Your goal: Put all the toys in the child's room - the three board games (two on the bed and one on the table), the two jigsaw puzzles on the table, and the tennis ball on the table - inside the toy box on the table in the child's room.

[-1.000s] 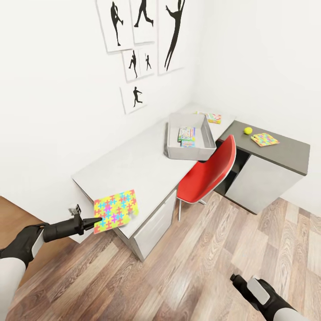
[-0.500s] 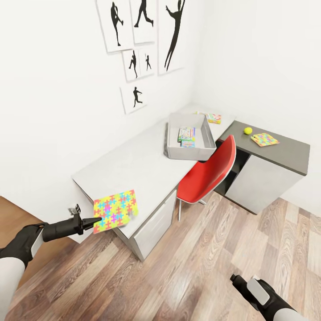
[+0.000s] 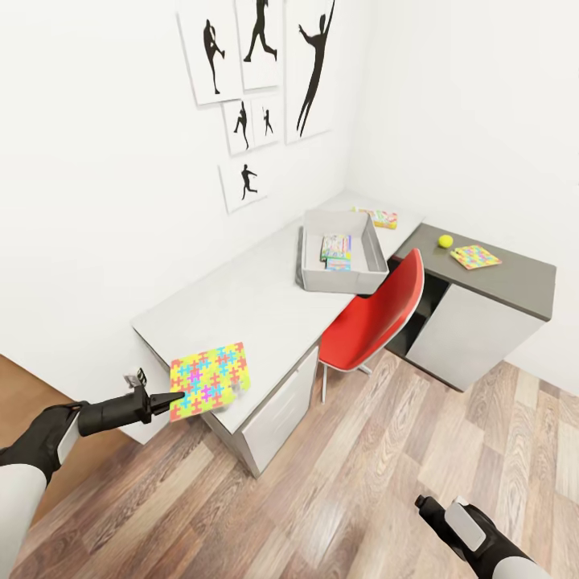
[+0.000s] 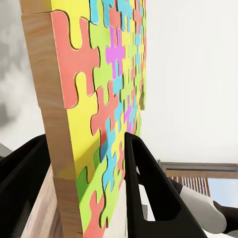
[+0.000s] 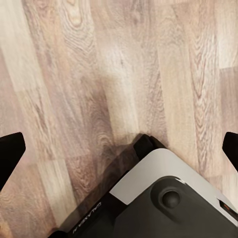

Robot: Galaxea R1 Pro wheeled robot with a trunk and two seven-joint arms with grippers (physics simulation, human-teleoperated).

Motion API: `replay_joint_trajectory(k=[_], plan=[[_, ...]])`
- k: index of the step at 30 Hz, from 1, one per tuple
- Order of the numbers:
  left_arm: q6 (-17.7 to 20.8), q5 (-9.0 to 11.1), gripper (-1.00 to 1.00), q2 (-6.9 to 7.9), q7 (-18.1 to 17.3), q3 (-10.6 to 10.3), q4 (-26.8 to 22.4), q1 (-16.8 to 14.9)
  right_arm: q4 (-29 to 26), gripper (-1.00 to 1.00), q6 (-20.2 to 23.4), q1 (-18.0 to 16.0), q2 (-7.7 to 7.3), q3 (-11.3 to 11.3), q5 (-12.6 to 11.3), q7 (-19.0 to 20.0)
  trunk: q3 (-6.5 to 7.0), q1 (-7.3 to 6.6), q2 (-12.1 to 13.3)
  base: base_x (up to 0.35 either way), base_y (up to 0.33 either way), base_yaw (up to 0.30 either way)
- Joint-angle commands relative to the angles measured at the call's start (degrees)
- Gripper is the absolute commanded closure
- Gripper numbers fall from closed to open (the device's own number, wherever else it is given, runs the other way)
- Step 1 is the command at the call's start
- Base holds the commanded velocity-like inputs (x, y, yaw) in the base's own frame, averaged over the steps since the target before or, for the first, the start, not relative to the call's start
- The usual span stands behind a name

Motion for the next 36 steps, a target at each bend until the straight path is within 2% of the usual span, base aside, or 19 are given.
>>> replay_joint_trajectory(k=[1, 10, 17, 36], plan=[[0.62, -0.06, 1.0, 0.0, -0.25, 0.0, 0.0, -0.03, -0.16, -1.0, 0.21, 0.0, 0.04, -0.18, -0.33, -0.34, 0.01, 0.03, -0.09, 0.0, 0.0, 0.0], [0.63, -0.09, 1.0, 0.11, -0.25, -0.04, 0.0, -0.03, -0.12, -1.0, -0.28, 0.0, 0.17, -0.15, -0.32, -0.34, 0.85, 0.03, -0.09, 0.0, 0.0, 0.0], [0.63, -0.06, 1.0, 0.25, -0.25, -0.05, 0.0, -0.03, 1.07, -1.0, -2.65, 0.0, 0.25, -0.01, -0.32, -0.34, 1.5, 0.03, -0.09, 0.0, 0.0, 0.0], [0.63, -0.06, 1.0, 0.39, -0.25, 0.03, 0.0, -0.03, 1.67, -1.0, -2.94, 0.0, 1.29, -0.02, -0.23, -0.34, 3.28, 0.03, -0.09, 0.0, 0.0, 0.0]])
